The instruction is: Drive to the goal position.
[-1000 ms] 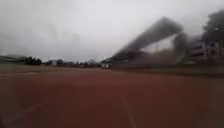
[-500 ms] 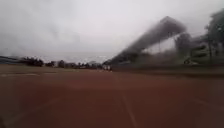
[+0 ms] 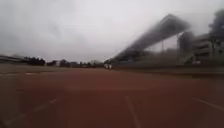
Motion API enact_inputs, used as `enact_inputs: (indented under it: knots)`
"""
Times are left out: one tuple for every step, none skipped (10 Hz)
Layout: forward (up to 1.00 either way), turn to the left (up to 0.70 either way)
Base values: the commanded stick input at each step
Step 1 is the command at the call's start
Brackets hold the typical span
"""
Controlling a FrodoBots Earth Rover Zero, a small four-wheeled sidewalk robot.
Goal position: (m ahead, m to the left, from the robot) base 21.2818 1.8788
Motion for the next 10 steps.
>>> enact_inputs:
  knots:
    - [1.0, -0.34]
    - [1.0, 0.0]
    - [1.0, 0.0]
    - [1.0, 0.0]
    - [1.0, 0.0]
    - [1.0, 0.0]
    - [1.0, 0.0]
    - [1.0, 0.0]
    - [1.0, 0.0]
    - [1.0, 0.0]
